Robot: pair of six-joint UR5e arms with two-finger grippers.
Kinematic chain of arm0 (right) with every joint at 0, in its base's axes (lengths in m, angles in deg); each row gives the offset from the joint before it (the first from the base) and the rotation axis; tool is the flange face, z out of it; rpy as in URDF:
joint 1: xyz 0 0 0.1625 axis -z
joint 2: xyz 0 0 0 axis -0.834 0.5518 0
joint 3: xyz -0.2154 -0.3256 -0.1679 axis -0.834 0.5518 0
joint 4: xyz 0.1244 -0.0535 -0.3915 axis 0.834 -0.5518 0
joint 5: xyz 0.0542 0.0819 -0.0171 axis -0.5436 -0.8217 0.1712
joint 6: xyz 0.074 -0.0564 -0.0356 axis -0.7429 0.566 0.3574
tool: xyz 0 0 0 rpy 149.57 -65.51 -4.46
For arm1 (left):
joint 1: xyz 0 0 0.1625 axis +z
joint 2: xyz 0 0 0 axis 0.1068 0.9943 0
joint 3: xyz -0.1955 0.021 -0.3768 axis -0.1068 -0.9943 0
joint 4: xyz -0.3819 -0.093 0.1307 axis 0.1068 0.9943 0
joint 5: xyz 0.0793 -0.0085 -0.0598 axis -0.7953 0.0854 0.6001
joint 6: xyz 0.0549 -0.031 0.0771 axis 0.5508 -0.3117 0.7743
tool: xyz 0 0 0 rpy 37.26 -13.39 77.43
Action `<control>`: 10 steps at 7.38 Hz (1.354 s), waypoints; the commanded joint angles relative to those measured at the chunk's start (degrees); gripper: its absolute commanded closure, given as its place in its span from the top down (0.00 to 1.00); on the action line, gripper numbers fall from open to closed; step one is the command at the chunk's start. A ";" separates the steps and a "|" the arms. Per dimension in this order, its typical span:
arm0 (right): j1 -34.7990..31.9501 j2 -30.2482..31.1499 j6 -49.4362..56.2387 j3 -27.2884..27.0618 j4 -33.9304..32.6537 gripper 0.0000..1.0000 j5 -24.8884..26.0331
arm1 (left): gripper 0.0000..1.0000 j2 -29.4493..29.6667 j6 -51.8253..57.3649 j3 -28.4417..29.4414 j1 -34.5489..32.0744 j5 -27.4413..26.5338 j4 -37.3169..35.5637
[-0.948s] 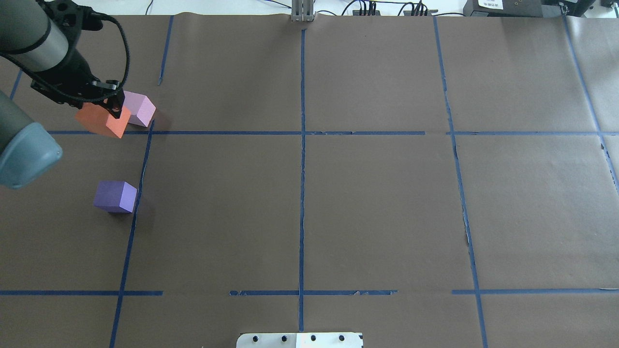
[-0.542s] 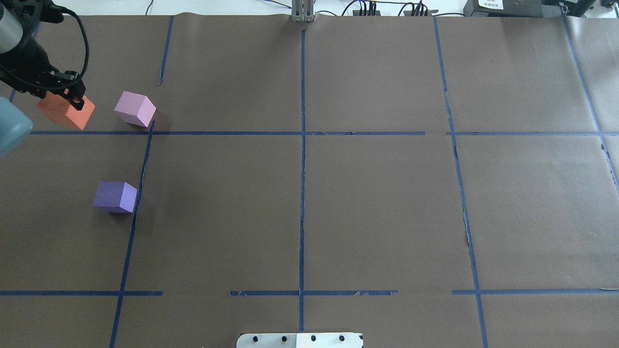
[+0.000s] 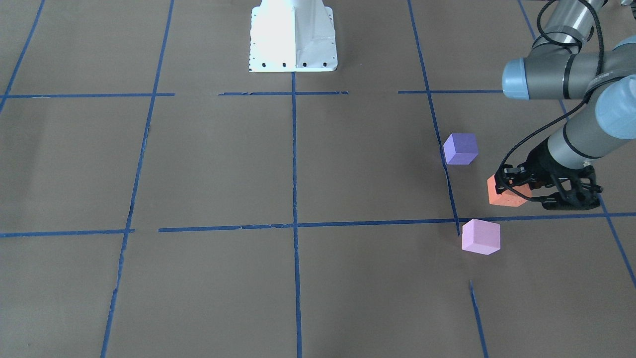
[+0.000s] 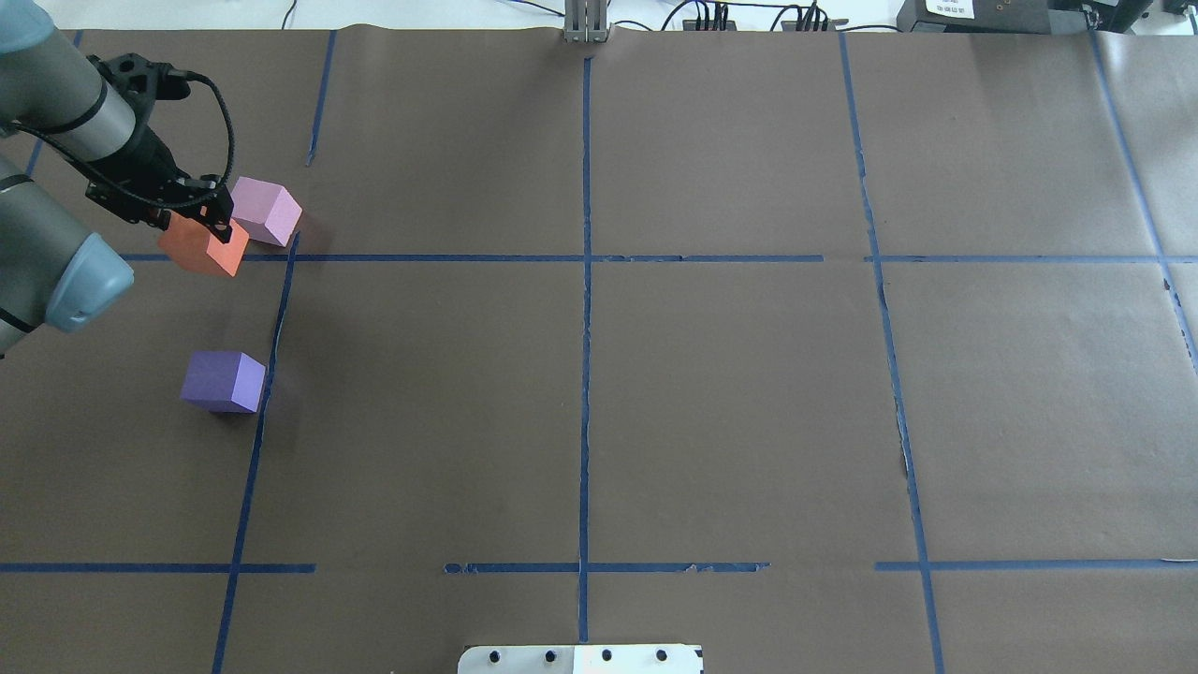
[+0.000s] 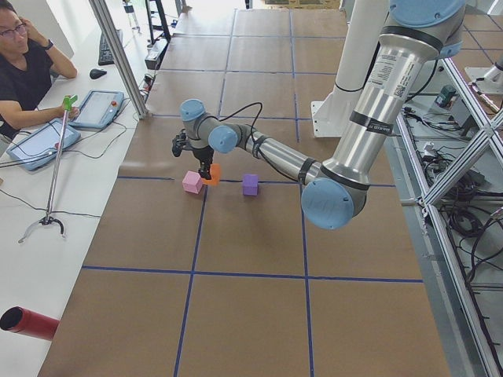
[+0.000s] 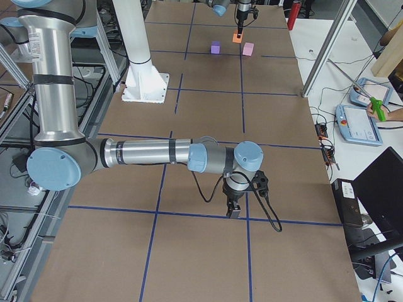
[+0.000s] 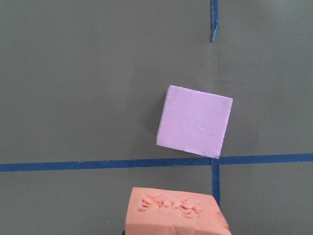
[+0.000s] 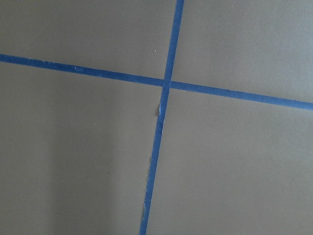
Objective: Arrange blocks in a line
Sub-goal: 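Lower the orange cube between the pink and purple cubes, open left gripper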
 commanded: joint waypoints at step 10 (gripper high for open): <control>0.00 0.05 0.00 0.00 0.00 1.00 0.00 | 0.89 -0.45 -2.83 7.40 3.03 -0.27 9.52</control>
